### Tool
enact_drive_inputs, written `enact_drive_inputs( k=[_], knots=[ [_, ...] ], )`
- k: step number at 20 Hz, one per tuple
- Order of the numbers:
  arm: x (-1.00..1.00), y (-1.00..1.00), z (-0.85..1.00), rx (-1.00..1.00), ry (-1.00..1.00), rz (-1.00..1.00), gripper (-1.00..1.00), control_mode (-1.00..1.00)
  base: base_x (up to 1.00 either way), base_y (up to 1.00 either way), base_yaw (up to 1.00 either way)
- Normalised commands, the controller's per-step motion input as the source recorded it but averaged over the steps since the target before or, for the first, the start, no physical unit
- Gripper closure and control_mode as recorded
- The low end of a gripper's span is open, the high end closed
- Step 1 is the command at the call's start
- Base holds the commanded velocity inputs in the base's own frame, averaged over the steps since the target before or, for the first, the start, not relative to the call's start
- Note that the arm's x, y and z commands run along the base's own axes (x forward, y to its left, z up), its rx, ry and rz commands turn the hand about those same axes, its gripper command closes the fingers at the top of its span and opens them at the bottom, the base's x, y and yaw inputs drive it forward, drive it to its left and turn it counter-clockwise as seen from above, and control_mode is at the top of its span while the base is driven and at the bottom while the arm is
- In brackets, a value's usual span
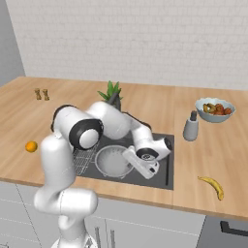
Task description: Put the colander in the sink, put the banana, orange in the colander, and turn on the sink faucet and pour water over the colander.
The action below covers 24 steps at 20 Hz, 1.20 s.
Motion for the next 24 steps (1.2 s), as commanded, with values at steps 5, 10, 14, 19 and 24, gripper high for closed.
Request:
enact_drive_inputs(
  k=[5, 10, 14, 19, 24],
  knots=[
    [0.0, 0.09, -0.26, 0.0, 0.03, 0.0, 1.0, -1.0, 0.0, 0.0, 0.0],
    [0.0, 0.28, -0.14, 0.0, 0.02, 0.0, 1.0, -1.0, 0.0, 0.0, 0.0],
    [0.03, 0.33, -0.15, 0.0, 0.01, 0.0, 1.0, -1.0, 0.0, 0.0, 0.0],
    [0.15, 0.18, -0.2, -0.03, 0.03, 0.0, 1.0, -1.0, 0.0, 0.0, 0.0],
    [0.2, 0.04, -0.16, -0.02, 0.02, 0.0, 1.0, -1.0, 0.0, 0.0, 0.0]
  ],
)
